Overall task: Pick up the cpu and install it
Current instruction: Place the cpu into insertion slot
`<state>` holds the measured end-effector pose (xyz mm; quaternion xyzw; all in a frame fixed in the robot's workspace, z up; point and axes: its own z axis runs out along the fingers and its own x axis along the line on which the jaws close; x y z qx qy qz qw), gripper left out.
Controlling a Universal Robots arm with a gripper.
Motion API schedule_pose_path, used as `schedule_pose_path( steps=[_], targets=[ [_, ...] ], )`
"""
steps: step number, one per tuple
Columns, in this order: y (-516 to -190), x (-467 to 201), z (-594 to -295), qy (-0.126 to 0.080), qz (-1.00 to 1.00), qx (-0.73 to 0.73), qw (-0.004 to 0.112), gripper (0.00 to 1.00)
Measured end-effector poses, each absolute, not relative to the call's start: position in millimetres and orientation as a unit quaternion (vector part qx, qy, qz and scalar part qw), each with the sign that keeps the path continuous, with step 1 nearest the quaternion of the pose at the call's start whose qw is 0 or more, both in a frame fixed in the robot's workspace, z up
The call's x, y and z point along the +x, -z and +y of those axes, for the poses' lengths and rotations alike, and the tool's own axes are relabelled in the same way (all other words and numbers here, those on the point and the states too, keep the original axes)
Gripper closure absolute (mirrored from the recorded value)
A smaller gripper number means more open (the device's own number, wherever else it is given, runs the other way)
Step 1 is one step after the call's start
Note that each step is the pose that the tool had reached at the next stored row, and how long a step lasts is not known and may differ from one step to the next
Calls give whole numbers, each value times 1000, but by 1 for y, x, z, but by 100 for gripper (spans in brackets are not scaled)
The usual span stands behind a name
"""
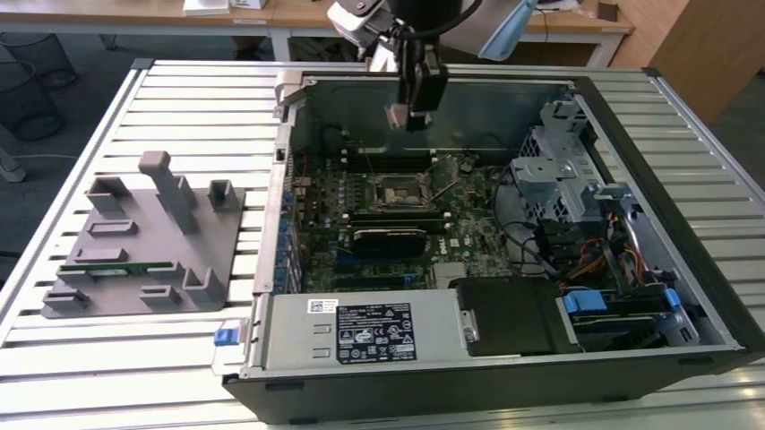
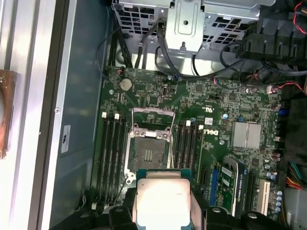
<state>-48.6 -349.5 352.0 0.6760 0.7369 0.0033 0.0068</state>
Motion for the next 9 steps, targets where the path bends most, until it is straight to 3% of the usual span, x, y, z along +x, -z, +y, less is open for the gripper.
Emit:
schedule_pose_path(
  steps=[9],
  targets=[
    [-339, -49, -350, -3, 716, 698, 7, 47]
  ],
)
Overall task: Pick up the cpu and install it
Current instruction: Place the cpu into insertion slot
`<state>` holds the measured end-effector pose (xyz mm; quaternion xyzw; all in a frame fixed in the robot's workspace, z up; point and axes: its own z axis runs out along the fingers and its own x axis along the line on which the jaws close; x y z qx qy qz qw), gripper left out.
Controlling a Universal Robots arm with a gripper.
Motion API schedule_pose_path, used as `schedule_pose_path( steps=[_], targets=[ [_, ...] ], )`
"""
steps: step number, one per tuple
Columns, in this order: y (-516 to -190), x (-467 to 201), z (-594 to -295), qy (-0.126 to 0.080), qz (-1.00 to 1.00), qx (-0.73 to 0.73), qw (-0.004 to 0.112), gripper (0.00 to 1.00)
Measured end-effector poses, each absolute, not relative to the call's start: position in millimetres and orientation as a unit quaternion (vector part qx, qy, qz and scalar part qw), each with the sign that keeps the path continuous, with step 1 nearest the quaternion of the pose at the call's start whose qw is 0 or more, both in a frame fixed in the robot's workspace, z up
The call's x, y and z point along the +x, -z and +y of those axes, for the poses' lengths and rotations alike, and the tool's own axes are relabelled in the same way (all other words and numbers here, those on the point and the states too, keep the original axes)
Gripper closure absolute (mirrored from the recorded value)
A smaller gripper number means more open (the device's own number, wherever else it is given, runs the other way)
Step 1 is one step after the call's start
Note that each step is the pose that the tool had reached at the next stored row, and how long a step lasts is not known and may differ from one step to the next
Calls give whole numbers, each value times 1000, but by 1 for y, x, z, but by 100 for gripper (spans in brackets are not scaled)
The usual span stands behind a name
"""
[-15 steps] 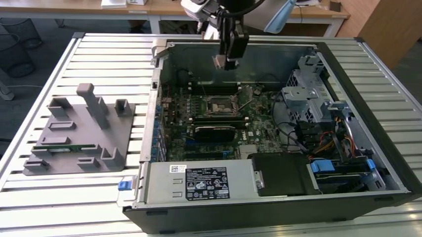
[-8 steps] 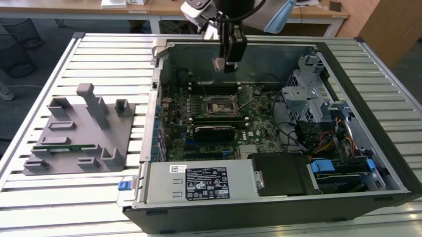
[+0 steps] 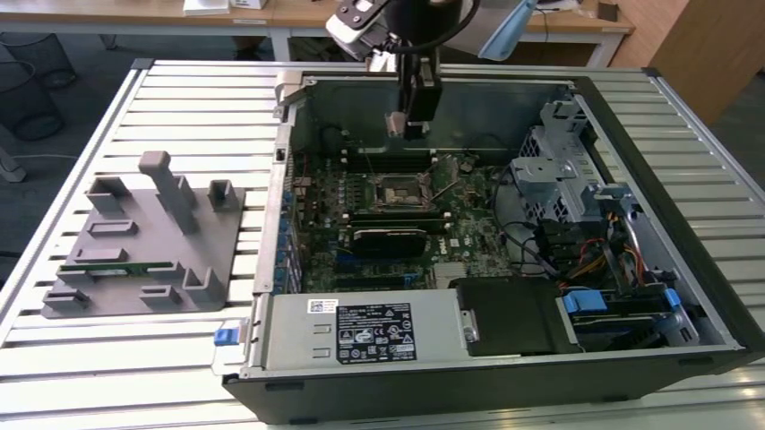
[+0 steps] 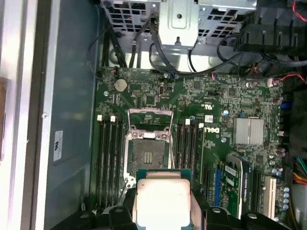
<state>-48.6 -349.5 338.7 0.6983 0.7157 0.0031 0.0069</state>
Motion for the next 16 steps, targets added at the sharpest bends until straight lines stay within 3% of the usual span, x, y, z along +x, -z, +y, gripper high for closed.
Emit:
schedule_pose_path(
  steps=[16],
  targets=[
    [-310, -47, -336, -3, 718, 696, 7, 47]
  ],
)
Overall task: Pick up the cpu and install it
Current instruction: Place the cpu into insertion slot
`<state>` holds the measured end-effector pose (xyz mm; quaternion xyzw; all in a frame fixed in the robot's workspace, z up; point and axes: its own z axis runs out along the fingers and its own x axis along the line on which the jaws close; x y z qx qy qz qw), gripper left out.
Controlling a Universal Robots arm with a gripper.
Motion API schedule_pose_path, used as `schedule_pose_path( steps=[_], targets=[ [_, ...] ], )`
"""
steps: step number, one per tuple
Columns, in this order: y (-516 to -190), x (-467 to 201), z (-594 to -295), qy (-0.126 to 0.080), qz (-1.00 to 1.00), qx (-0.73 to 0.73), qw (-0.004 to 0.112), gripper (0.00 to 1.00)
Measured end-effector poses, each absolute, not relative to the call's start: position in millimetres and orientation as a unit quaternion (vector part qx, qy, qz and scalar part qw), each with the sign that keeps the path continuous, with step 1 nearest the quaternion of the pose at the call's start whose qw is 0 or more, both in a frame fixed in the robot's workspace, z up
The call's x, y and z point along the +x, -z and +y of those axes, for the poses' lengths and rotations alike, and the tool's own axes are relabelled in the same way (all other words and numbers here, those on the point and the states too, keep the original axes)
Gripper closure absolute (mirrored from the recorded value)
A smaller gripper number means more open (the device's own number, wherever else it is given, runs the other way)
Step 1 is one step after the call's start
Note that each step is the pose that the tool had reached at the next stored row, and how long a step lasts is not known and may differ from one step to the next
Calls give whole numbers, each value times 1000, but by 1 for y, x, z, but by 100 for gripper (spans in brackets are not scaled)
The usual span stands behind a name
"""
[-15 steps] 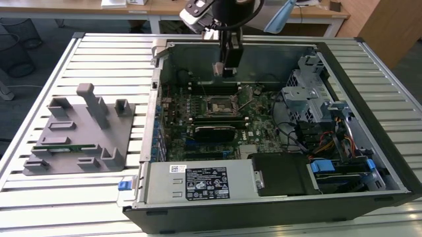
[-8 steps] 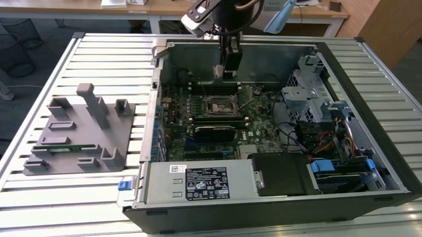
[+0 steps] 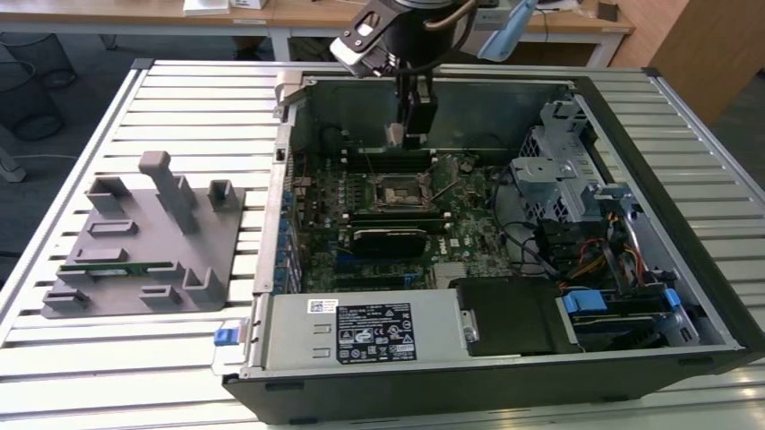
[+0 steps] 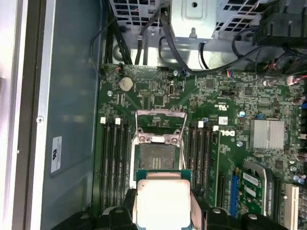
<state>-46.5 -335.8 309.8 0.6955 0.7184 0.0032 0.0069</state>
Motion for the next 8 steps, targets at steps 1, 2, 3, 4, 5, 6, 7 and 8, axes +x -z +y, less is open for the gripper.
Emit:
schedule_pose_path(
  steps=[1, 2, 3, 4, 5, 6, 7, 8],
  targets=[
    [-308, -47, -335, -3, 718, 696, 7, 47],
    [-306, -47, -335, -3, 718, 696, 7, 47],
    [-304, -46, -334, -3, 718, 696, 7, 47],
    [-302, -46, -334, -3, 718, 696, 7, 47],
    [-301, -46, -334, -3, 718, 695, 7, 47],
    [-299, -46, -334, -3, 718, 695, 7, 47],
    [-297, -46, -334, -3, 718, 696, 7, 47],
    [-295, -46, -334, -3, 718, 696, 7, 47]
  ],
)
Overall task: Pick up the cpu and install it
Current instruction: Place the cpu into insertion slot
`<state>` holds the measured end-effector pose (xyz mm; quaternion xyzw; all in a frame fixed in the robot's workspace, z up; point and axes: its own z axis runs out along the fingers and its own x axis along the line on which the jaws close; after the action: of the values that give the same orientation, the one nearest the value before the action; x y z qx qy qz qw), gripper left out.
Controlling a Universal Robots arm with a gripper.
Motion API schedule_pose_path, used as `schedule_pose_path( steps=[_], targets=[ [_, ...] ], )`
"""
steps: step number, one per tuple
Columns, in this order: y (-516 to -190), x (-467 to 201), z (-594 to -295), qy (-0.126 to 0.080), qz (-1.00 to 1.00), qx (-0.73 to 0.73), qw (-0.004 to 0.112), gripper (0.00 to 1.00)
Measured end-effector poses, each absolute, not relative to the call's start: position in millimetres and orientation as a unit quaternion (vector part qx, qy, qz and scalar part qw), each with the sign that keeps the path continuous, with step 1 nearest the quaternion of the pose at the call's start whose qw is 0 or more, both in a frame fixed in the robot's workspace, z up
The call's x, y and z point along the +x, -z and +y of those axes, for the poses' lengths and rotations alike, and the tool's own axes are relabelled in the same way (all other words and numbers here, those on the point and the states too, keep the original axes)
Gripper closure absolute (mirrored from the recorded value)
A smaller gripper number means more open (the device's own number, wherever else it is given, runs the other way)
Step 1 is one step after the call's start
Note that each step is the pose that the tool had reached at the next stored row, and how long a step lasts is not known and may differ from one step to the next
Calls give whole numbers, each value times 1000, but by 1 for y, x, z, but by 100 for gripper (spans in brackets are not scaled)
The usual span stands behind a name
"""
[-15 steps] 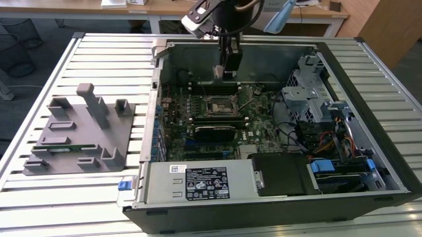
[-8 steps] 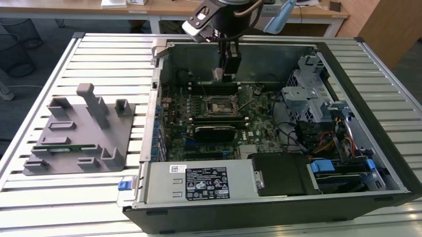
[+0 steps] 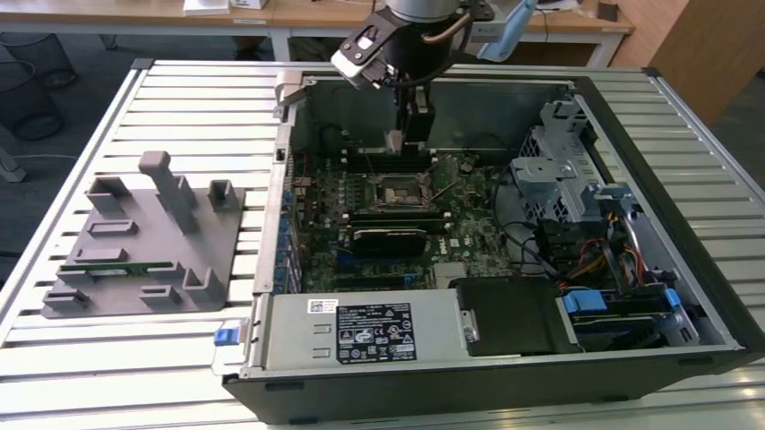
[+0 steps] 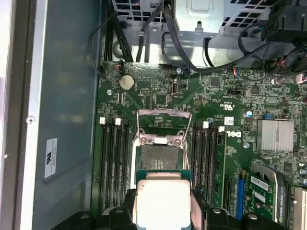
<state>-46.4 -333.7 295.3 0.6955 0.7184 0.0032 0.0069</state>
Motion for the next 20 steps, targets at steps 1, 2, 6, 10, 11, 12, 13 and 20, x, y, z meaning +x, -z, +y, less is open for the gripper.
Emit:
schedule_pose_path(
  steps=[1, 2, 6, 10, 11, 12, 13, 20],
  targets=[
    [-293, -46, -334, -3, 718, 696, 7, 47],
    [-292, -46, -334, -3, 718, 696, 7, 47],
    [-284, -46, -333, -3, 718, 696, 7, 47],
    [-277, -44, -331, -3, 718, 696, 7, 47],
    [-275, -44, -330, -3, 718, 696, 7, 47],
    [-273, -44, -330, -3, 718, 696, 7, 47],
    [-272, -44, -330, -3, 718, 696, 7, 47],
    [-259, -44, -329, -3, 708, 706, 7, 47]
  ],
)
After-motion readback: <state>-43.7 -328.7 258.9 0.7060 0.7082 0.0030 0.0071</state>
